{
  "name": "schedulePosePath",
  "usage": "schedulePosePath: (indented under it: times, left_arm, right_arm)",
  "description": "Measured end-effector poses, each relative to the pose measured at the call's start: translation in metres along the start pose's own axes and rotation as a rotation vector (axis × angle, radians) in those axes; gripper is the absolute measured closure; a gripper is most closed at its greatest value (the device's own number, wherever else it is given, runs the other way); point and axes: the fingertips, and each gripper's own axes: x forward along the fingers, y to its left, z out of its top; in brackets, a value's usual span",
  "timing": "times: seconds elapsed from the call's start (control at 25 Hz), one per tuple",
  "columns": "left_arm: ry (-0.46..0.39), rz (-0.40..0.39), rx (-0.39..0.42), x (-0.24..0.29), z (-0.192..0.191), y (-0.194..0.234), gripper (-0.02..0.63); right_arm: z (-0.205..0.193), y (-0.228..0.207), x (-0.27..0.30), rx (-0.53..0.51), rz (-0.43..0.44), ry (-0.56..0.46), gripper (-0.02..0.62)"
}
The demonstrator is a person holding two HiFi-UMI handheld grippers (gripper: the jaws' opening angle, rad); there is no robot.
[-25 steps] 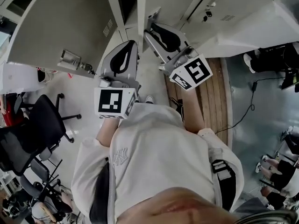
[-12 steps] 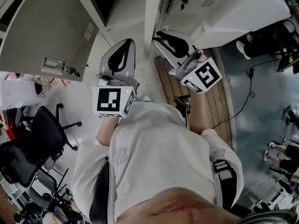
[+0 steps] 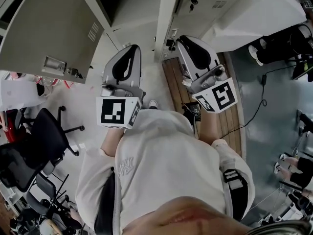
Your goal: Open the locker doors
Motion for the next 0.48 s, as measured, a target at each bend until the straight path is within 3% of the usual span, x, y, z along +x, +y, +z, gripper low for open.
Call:
schedulePosePath:
  times: [0.16,0.32,0.48]
  left_arm:
    - [0.009,0.021,-0.007,-0.023,-0.009,0.006,0.607]
    - [0.022,0.037,-0.009,-0.051,-0.015,0.014,0.607]
    - [0.022,0.05,0.012,-0.084,-0.014,0.026,0.607]
  right_arm:
    - [-0.005,0.018,-0.013,0.006,-0.103,0.053,0.575]
    - [-0.014,0.053,-0.013,0.029,-0.105,0.089,0.578]
    - [-0.023,0.092,0.0,0.122,-0.082,0.101,0.578]
